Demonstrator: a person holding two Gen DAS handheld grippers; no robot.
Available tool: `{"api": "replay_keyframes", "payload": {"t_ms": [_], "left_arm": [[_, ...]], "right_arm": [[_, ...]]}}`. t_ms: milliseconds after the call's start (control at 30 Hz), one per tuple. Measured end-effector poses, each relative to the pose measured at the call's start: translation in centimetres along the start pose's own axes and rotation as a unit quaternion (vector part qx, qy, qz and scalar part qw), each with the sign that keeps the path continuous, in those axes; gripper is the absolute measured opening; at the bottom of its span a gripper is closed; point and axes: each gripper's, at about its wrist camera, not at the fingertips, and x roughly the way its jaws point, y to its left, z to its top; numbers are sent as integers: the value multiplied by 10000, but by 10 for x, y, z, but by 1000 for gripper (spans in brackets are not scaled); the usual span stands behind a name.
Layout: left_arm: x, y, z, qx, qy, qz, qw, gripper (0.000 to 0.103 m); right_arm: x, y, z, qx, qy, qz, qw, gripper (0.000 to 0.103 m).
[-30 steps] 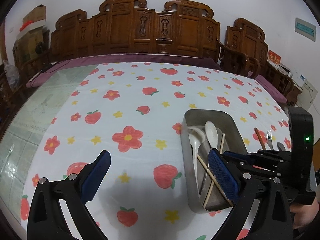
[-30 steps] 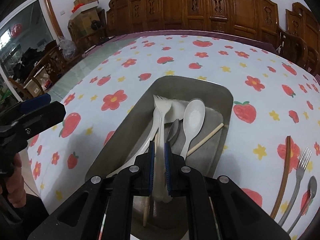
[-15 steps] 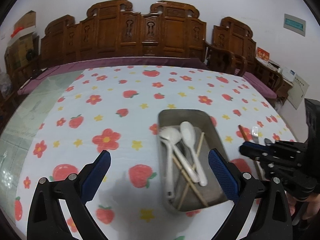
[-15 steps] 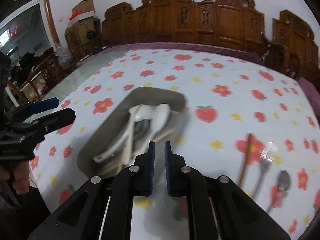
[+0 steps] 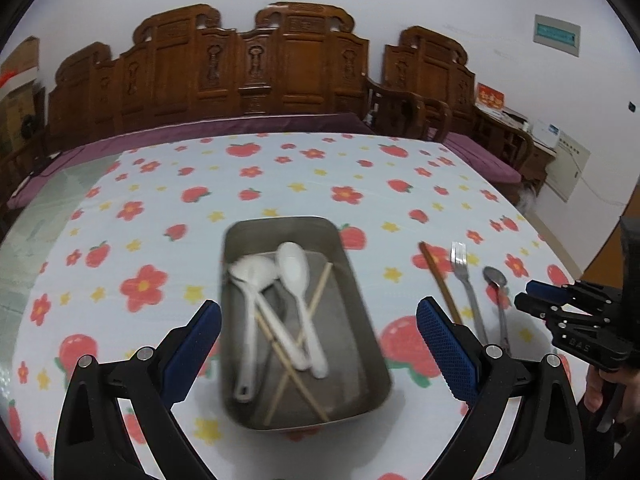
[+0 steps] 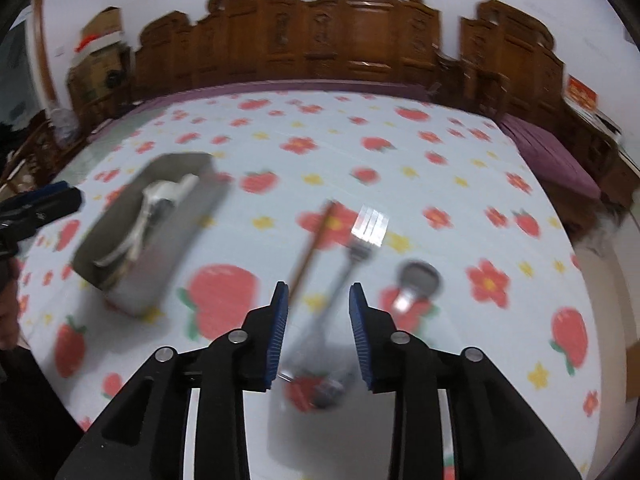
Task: Organize utensils
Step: 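Move the right tool back and grasp another metal spoon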
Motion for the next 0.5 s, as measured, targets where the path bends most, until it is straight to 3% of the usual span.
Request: {"api": "replay_keyframes", "payload": {"t_ms": [233,500], "left_arm": [[10,-31,-7,167,88,-207,9996,94],[14,-50,-15,289,148,-310,9990,94]], "right_arm": [[32,-24,-14,356,361,-193,9985,40],[65,-29,-3,490,592,-453,9960,40]]}}
